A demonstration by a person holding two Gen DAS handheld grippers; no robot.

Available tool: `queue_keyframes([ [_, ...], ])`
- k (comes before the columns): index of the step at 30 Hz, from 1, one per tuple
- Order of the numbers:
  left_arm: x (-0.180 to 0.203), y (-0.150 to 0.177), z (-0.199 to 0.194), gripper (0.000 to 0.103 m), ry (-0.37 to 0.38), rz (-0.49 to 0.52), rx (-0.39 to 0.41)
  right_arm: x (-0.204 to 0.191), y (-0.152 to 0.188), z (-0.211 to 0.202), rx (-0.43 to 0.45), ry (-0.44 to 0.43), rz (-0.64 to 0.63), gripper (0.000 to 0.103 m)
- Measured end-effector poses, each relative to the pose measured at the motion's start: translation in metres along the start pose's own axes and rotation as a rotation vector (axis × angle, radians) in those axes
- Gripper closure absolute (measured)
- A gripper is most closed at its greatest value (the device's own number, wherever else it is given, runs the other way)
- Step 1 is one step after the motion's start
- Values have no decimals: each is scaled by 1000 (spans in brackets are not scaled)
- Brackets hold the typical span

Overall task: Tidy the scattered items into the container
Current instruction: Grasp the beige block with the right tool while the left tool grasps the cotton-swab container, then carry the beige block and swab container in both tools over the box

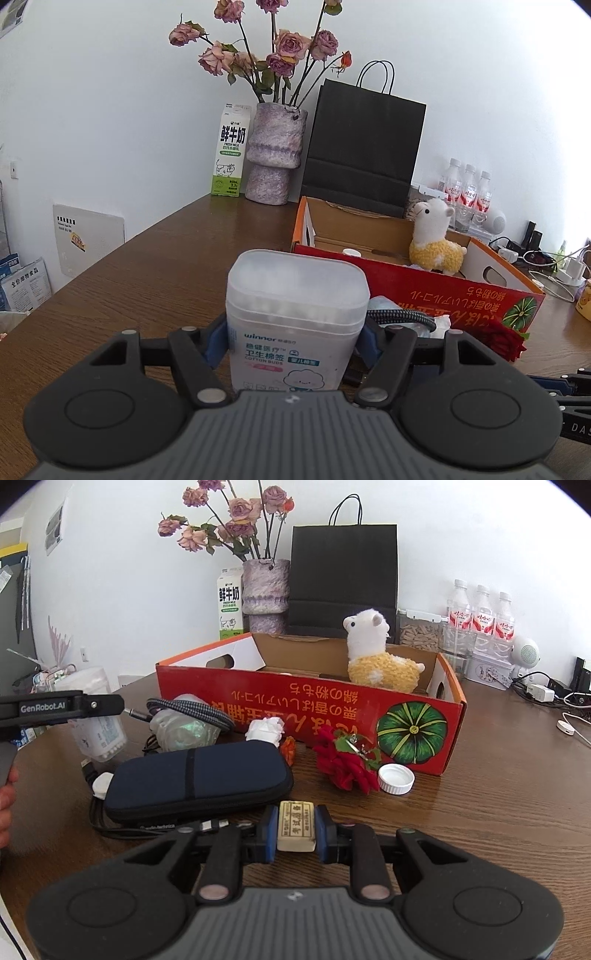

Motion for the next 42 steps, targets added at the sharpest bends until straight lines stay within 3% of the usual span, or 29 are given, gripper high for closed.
queue_keyframes([
  [10, 6, -27, -19, 35, 31, -9, 89, 6, -28, -20, 100, 22, -41, 83],
  [18, 40, -76, -17, 35, 94, 2, 204, 9, -93, -30, 256, 52, -98, 83],
  [23, 63, -99, 2, 35, 123, -26, 235, 24, -131, -15, 320, 90, -64, 83],
  [31, 89, -115, 63, 35, 104, -66, 207, 67, -162, 46, 324, 128, 63, 83],
  [36, 100, -115, 117, 35, 72, -67, 160, 82, -150, 91, 259, 135, 56, 83],
  [42, 84, -96, 140, 35, 86, -108, 68, 94, -138, 103, 222, 150, 97, 83],
])
Point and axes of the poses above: each gripper's, at about its wrist camera, not at the fingertips, and z roughly the way its jaws point, x to its right, y to its underside, the point moved 6 cm from there along z, roughly the way its jaws point, and after that the axes turned 4 degrees about -y, right-handed, at the moved point
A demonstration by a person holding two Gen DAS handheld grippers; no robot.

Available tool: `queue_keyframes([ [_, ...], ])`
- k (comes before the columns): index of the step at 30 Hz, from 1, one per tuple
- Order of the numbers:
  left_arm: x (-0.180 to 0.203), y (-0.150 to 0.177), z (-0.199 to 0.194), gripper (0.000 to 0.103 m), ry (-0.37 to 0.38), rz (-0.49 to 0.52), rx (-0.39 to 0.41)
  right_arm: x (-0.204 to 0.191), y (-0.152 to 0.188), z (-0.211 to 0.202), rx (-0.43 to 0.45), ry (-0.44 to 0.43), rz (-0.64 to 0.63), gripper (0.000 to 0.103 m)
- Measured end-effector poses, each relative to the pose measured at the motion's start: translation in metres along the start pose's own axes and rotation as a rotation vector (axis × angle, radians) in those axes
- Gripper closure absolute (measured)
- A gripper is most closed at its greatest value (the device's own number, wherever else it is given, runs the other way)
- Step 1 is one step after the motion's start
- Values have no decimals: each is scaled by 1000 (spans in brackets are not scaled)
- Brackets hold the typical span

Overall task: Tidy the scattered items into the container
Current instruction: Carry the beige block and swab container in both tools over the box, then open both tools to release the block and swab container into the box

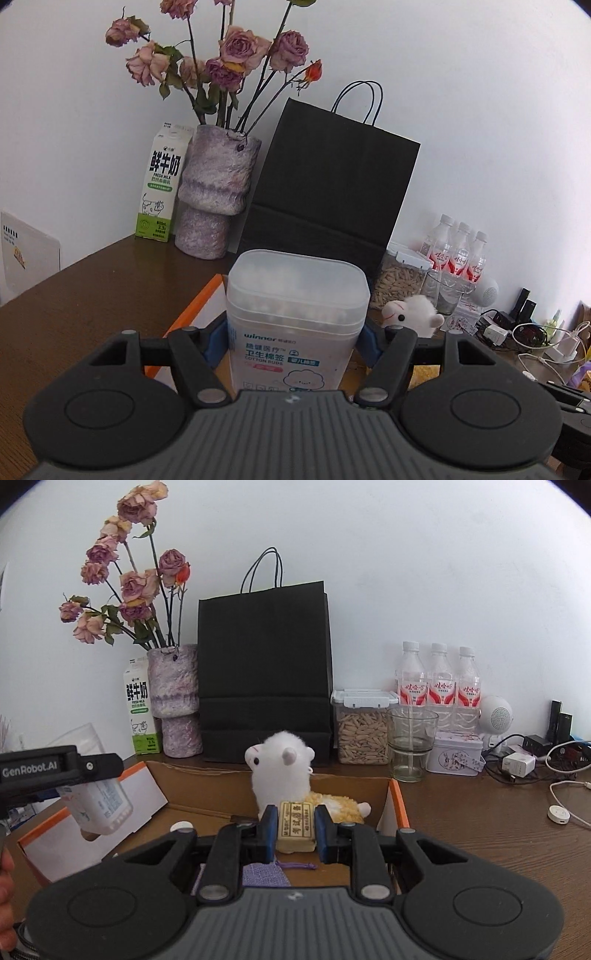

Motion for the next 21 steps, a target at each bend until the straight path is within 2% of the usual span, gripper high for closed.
queue_keyframes([
  [13, 4, 14, 1, 35, 19, 43, -63, 0, 8, -7, -16, 19, 9, 83],
  [18, 6, 15, -1, 34, 25, 50, -57, -4, 11, -7, -25, 8, -3, 83],
  [20, 7, 13, -4, 25, 29, 53, -35, -6, 12, -7, -28, 0, -6, 81],
  [21, 8, 12, -6, 7, 27, 55, -18, -7, 13, -8, -28, -3, -6, 75],
])
Point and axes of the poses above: each gripper's, at about its wrist camera, not at the fingertips, and z roughly the way its jaws point, x to its right, y to its underside, the point moved 6 cm from there along z, roughly the way its jaws point, and after that the axes turned 4 degrees about -y, right-handed, at the moved point
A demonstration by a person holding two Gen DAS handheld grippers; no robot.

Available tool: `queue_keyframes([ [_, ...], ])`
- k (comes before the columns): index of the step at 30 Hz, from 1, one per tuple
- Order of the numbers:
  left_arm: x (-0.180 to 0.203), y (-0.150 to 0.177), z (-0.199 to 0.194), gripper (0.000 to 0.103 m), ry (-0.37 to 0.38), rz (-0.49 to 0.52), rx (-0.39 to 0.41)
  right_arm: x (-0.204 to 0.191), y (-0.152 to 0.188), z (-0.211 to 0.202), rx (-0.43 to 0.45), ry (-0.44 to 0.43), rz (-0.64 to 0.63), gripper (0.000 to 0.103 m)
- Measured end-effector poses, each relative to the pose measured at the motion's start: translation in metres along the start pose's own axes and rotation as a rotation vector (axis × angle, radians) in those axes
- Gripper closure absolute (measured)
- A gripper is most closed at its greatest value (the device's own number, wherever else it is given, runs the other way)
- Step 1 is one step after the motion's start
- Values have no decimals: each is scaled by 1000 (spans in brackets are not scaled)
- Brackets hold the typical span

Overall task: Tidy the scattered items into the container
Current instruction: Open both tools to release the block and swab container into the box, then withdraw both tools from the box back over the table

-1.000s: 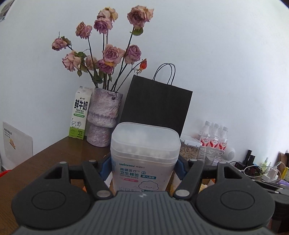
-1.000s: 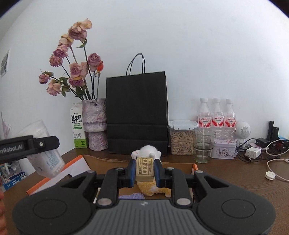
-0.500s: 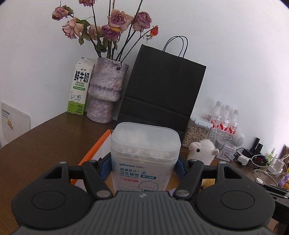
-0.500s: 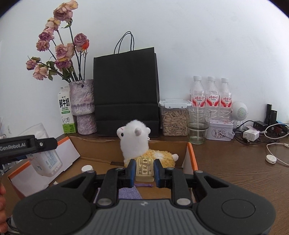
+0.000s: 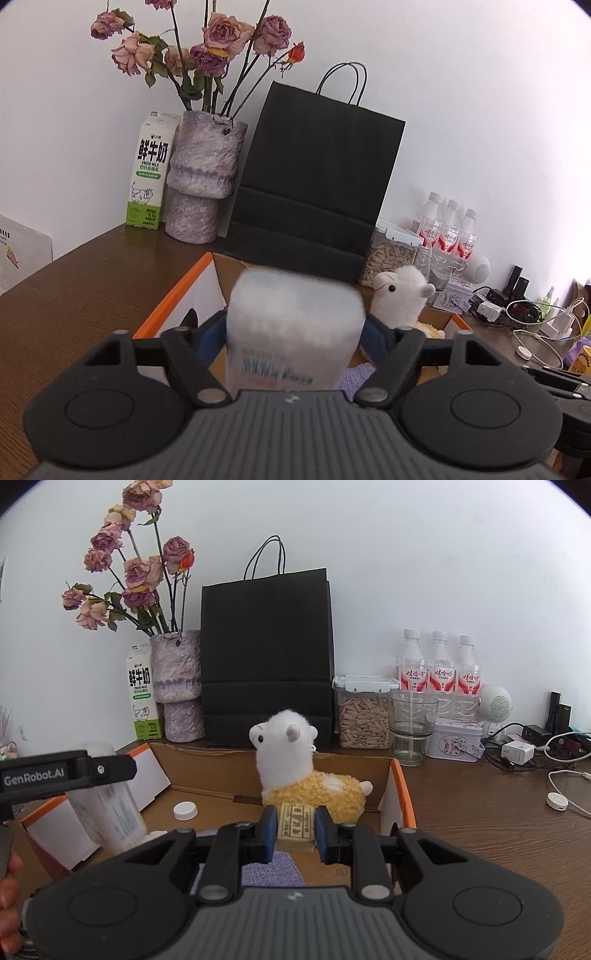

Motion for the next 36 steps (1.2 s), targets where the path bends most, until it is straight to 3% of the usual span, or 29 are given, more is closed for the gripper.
queue_keyframes([
  [1, 1, -2, -4, 0, -14, 2, 30, -1, 1, -2, 0, -2, -2, 50],
  [2, 1, -3, -9, 0, -26, 4, 63, -2, 1, -5, 9, 2, -3, 16],
  [3, 3, -5, -13, 0, -29, 15, 87, -3, 1, -8, 22, 7, -5, 2],
  [4, 5, -6, -16, 0, -24, 27, 103, -4, 0, -12, 45, 14, -12, 0],
  [9, 14, -7, -25, 0, -12, 62, 144, -12, -4, -24, 89, 26, -42, 0],
  [36, -8, -2, -59, 0, 1, 22, 223, -19, 17, -49, 100, 18, -67, 0],
])
Point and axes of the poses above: each gripper's, at about its wrist camera, not at the fingertips, and z roughly the way its jaws point, x to its right, y to its underside, the point moved 6 cm from there along z, roughly the way its jaws point, and after that the axes turned 4 degrees about -y, right-handed, at the moved point
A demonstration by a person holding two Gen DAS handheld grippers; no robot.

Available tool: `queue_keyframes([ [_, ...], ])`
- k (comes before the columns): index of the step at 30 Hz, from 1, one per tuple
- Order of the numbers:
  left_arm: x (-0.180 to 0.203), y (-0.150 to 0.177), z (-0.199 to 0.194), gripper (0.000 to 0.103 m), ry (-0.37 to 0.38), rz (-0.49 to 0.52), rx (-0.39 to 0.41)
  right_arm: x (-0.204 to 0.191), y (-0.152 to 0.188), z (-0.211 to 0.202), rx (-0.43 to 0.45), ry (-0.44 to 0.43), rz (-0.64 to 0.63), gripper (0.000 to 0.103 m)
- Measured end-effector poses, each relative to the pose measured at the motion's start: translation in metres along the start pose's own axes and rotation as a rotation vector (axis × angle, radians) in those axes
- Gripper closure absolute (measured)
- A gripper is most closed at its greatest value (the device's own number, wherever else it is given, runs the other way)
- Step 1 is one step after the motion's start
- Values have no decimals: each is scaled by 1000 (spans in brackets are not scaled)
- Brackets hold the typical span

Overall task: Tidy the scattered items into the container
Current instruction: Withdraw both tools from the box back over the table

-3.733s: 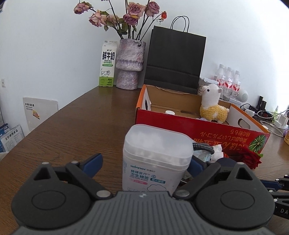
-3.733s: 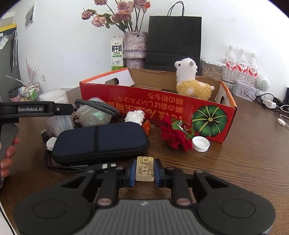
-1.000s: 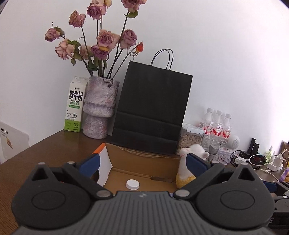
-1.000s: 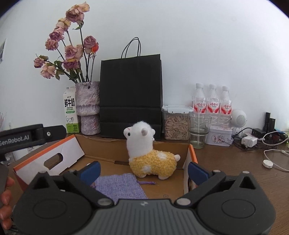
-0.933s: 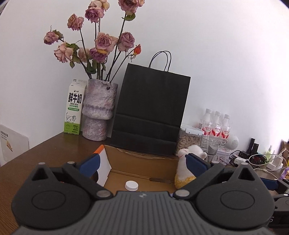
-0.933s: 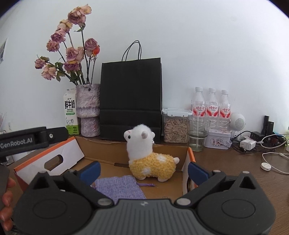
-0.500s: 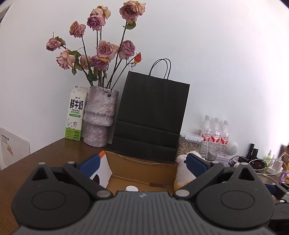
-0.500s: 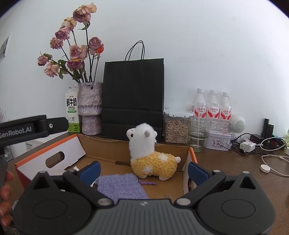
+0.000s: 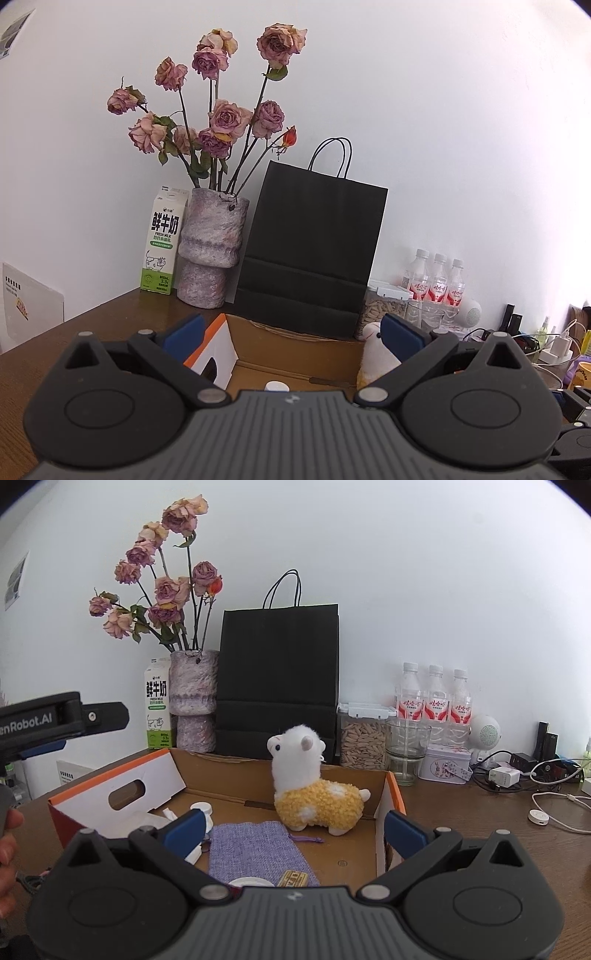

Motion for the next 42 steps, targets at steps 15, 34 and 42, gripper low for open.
queue_keyframes([
  [15, -35, 11, -34, 0, -25, -41, -53, -8, 26, -39, 1, 18, -43, 0],
  [34, -64, 35, -104, 0, -135, 12, -54, -14, 45, -82, -29, 25, -23, 0],
  [42, -72, 48, -143, 0, -200, 119, -149, -16, 55, -98, -81, 21, 32, 0],
])
Point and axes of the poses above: each gripper's, at about its wrist camera, not at the fingertips, and z roughly the way its jaws point, x to its right, y to its underside, the point moved 6 cm from there along z, roughly the way its jaws point, and after that the axes turned 4 degrees about -y, right-handed, at the moved point
